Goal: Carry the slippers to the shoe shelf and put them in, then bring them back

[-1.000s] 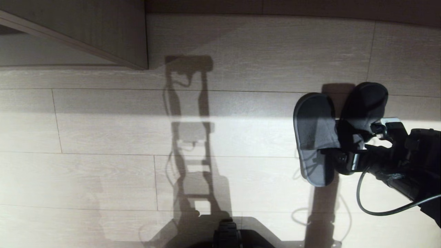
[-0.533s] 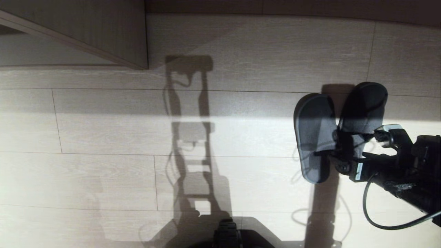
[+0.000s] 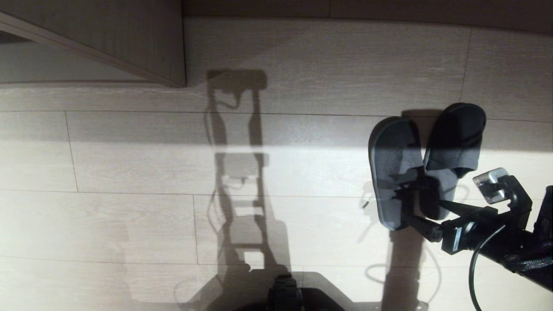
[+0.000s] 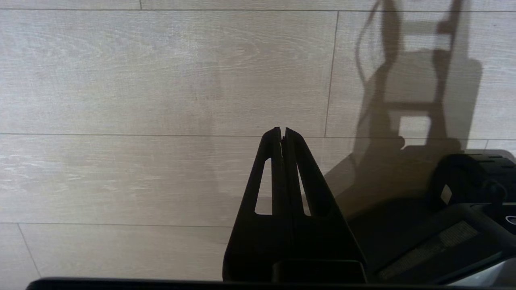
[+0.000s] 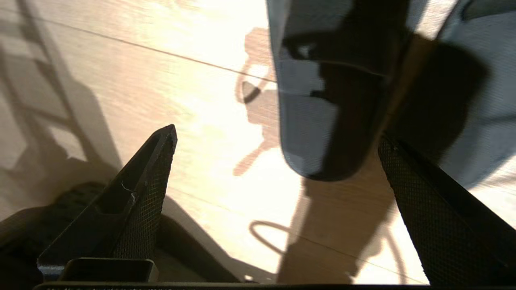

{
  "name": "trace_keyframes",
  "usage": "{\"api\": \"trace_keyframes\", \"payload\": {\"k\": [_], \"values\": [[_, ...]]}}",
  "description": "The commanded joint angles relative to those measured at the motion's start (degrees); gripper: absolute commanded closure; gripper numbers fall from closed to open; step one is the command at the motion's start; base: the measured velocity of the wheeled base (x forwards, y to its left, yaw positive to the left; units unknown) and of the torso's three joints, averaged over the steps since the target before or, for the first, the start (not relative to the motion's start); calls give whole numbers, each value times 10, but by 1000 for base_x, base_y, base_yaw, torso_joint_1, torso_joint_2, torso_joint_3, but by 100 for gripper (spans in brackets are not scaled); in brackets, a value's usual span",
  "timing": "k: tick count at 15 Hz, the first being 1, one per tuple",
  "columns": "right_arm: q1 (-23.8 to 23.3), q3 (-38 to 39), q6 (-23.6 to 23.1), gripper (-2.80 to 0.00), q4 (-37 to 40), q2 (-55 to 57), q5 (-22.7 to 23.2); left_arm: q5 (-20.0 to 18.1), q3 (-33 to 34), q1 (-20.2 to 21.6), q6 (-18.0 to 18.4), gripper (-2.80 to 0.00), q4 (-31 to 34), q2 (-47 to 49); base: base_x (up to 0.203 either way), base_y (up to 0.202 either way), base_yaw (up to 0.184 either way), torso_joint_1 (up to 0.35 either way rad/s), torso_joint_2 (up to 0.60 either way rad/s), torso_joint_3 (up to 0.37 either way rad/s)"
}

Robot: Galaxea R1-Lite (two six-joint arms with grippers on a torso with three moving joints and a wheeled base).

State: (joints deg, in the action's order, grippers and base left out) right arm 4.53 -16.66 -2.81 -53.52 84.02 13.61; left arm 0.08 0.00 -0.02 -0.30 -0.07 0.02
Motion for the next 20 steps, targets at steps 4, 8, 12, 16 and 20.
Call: {"api": "trace_keyframes", "payload": {"k": [4, 8, 12, 16, 20], "values": [[4, 1, 0, 0, -20, 6, 4, 0, 0, 0, 0, 0, 0, -1, 0, 0, 0, 0, 0, 0], [17, -6, -13, 0, -47, 32, -32, 0, 0, 1, 0, 0, 0, -1, 0, 0, 0, 0, 0, 0], [87, -8, -31, 0, -59, 103, -166, 0, 0, 0, 0, 0, 0, -1, 0, 0, 0, 0, 0, 0], [120, -11, -53, 0, -177, 161, -235, 0, 0, 1, 0, 0, 0, -1, 0, 0, 0, 0, 0, 0], [124, -64, -61, 0, -267, 237, -256, 0, 0, 1, 0, 0, -1, -1, 0, 0, 0, 0, 0, 0]]}}
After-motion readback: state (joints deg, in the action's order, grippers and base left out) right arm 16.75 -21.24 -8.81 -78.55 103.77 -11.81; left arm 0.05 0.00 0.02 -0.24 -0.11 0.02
